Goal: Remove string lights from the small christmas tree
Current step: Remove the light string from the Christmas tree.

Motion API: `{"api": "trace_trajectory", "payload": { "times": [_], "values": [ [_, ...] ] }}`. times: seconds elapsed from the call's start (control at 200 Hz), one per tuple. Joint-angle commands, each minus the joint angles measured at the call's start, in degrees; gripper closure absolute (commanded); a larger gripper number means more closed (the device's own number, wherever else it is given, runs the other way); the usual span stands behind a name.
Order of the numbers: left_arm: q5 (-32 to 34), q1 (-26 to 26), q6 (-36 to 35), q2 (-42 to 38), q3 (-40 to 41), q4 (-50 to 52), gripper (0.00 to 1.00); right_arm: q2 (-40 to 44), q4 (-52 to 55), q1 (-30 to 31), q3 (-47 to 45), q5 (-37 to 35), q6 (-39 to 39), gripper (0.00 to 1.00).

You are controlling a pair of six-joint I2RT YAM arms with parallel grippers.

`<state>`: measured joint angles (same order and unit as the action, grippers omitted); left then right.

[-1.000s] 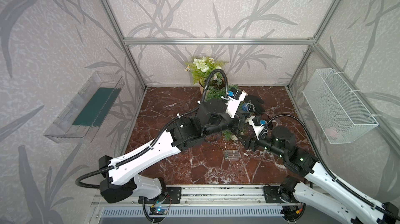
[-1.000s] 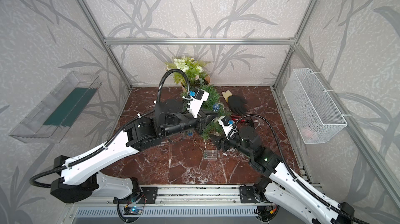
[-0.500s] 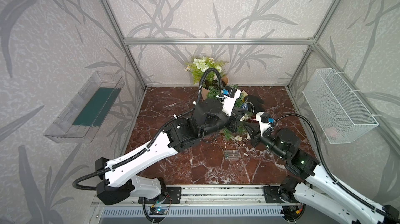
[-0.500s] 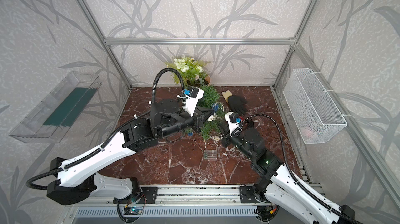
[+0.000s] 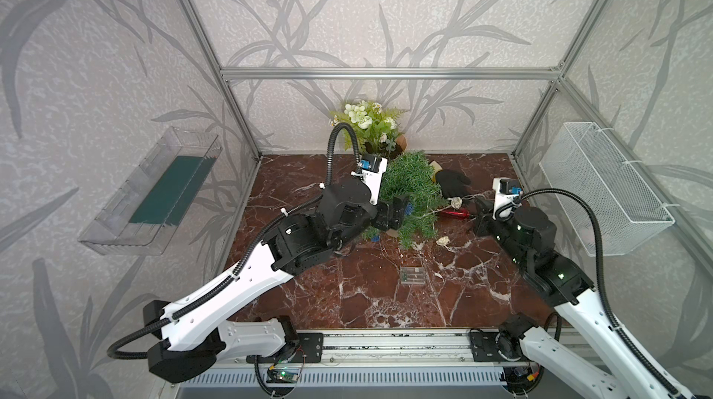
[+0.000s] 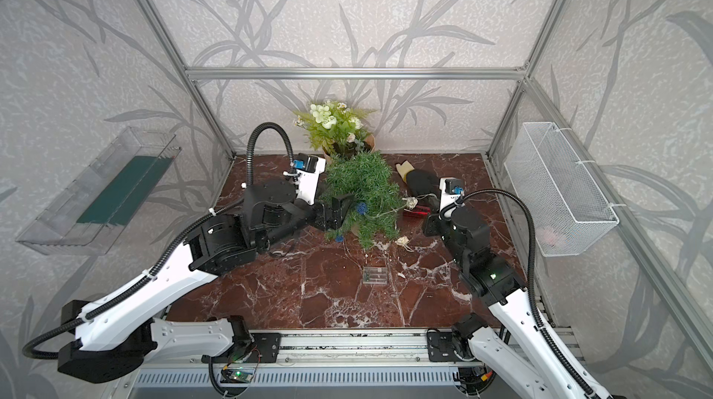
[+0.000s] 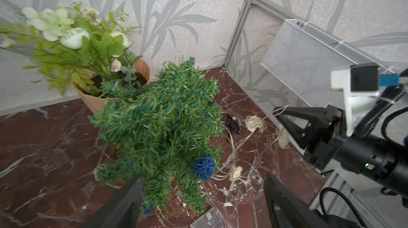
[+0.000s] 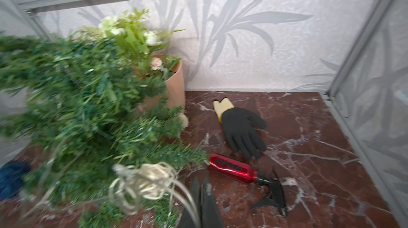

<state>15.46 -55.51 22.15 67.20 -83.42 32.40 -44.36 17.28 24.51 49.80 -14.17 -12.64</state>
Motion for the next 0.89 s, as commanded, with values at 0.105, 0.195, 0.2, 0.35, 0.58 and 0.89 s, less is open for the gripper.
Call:
{"api": "trace_trajectory", "payload": {
  "times": [0.105, 0.195, 0.2, 0.35, 0.58, 0.89],
  "values": [
    [5.9, 5.9, 0.6, -7.0, 3.6, 5.7, 0.14, -9.1, 3.9, -6.4, 9.0, -2.5, -0.7, 1.00],
    [7.4, 9.4, 1.0, -9.1, 3.4, 9.0, 0.13, -14.3, 6.1, -7.6, 14.0, -5.5, 0.1, 1.00],
    [7.4, 9.7, 1.1, -9.3, 3.4, 9.2, 0.13, -14.5, 6.2, -7.6, 14.3, -5.7, 0.1, 1.00],
    [8.7, 16.6, 0.7, -11.0, 1.6, 15.2, 0.08, -21.8, 7.3, -9.2, 20.8, -6.7, -0.8, 1.00],
    [2.2, 26.6, -1.4, -5.4, -2.3, 20.6, 0.06, -33.0, 9.6, -10.6, 32.6, -10.0, -0.9, 1.00],
    [-12.2, 39.0, -2.0, 1.8, -4.7, 17.1, 0.06, -48.5, 10.8, -10.6, 50.6, -8.0, 2.1, 1.00]
  ]
}}
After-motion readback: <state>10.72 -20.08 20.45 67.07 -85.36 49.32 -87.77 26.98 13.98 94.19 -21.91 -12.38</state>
